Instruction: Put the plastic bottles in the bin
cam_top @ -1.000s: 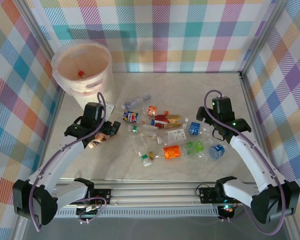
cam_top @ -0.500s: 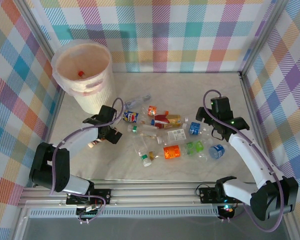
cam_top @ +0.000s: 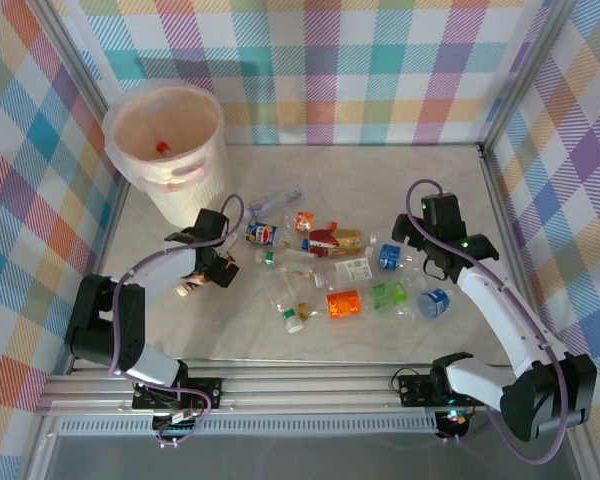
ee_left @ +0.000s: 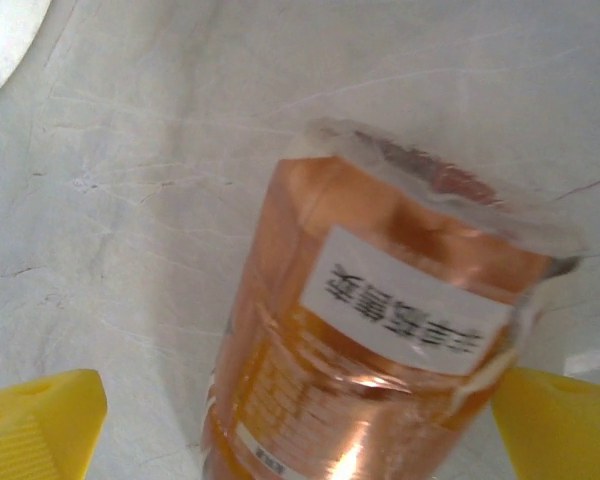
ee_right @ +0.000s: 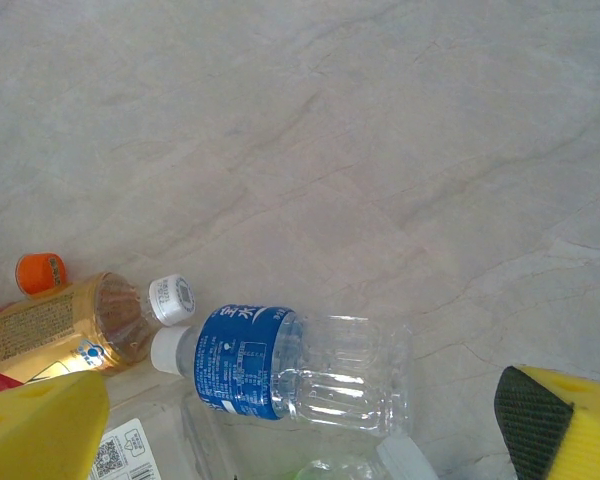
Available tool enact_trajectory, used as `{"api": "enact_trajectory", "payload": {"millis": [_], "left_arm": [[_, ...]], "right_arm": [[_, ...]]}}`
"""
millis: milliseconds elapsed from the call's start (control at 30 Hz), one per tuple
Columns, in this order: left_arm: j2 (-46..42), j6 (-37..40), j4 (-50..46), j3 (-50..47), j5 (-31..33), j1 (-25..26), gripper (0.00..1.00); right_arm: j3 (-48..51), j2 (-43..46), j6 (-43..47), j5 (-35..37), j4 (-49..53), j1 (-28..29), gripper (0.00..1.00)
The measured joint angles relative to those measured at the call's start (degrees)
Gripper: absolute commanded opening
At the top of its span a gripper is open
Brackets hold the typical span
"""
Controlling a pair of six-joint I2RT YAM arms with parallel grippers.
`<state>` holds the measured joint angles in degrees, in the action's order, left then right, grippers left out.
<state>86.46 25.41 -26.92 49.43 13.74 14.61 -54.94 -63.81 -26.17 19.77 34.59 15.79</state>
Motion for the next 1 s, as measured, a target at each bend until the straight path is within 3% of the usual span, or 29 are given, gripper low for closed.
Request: {"api": "enact_trajectory", "payload": {"millis": [367, 533, 867, 1000], "left_arm": [[7.10, 1.22, -0.24, 2.62, -1.92, -0.46, 0.80], [7.96, 1.33, -1.55, 3.61, -3.67, -0.46, 0.61], [7.54, 1.18, -1.97, 4.09, -4.79, -0.44, 0.59], [3.26, 0.96, -3.58, 4.11, -5.42, 0.31, 0.59]], "right_arm": [[0.00, 0.00, 0.00, 0.22, 0.00, 0.00, 1.00], [0.00, -0.02, -0.02, 0.31, 0.00, 0.00, 1.00], [0.00, -0.02, -0.02, 0.39, -0.02, 0.00, 1.00], [0.00, -0.02, -0.04, 0.39, -0.07, 0.00, 1.00]]}}
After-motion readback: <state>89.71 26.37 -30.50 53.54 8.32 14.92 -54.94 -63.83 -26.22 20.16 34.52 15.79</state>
